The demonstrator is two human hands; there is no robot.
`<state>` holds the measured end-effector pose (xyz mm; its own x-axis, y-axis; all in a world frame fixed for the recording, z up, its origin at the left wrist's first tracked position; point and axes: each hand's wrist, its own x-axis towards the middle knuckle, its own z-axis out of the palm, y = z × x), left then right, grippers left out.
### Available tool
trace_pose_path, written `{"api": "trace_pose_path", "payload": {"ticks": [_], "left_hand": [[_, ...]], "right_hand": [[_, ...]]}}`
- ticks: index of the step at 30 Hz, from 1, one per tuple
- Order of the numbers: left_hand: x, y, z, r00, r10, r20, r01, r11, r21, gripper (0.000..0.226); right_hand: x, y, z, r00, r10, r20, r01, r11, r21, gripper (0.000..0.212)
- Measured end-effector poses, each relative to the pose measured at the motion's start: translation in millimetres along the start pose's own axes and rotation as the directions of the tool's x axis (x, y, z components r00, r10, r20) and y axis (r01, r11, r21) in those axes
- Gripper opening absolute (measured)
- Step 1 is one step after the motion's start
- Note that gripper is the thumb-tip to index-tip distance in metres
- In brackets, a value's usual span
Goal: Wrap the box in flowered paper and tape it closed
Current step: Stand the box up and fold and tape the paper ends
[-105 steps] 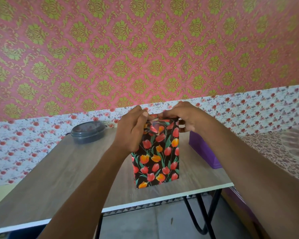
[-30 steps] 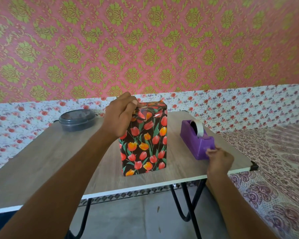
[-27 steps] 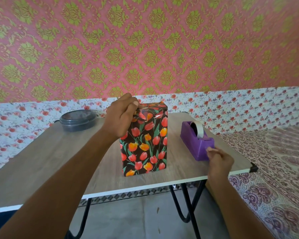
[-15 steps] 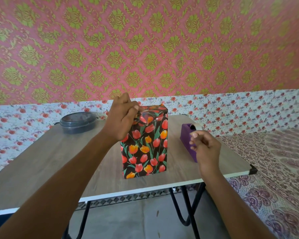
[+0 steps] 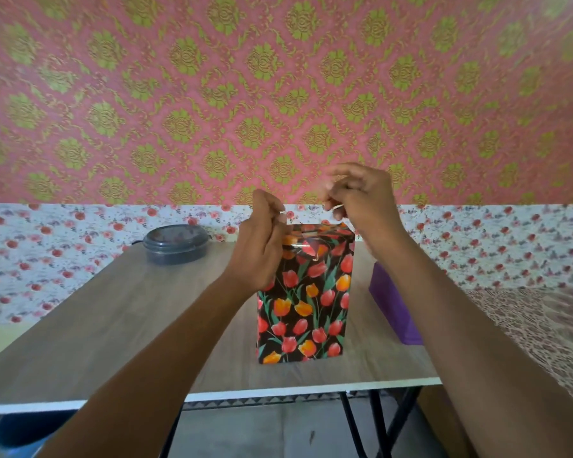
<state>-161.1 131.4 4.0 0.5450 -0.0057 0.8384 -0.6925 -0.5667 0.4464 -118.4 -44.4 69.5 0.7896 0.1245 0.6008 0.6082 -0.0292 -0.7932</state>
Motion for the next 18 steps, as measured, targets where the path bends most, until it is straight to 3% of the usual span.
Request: {"api": "trace_pose_path", "payload": {"ticks": [2,5,9,11,15,18], "left_hand": [[-3,-1,-2,0.997,-0.068,-0.029,0.067,0.997,-0.029,0.004],[-6,-3,-10,0.995,-0.102,-0.011,0.102,0.994,-0.05,0.003],[-5,-4,-24,0.997,-0.023,0.079,0.02,0.999,0.046,0.007],[-2,-2,-28,0.998,-0.024,0.052,0.02,0.996,0.085,0.014],[0,-2,-33,0.994,-0.101,-0.04,0.102,0.994,0.026,0.018],[-3,-4,-35,0.996,-0.089,0.032,0.089,0.996,0.008,0.016]], "right_hand": [[11,-1,8,0.984,0.154,0.089,-0.154,0.988,-0.003,0.02],[16,7,15,0.93,0.321,0.182,-0.312,0.947,-0.075,0.022],[16,7,13,0.893,0.371,0.254,-0.336,0.926,-0.171,0.025],[16,4,12,0.881,0.381,0.28,-0.332,0.92,-0.209,0.025],[16,2,17,0.874,0.386,0.296,-0.313,0.912,-0.264,0.027],[18,1,19,0.862,0.39,0.323,-0.299,0.907,-0.296,0.029]]}}
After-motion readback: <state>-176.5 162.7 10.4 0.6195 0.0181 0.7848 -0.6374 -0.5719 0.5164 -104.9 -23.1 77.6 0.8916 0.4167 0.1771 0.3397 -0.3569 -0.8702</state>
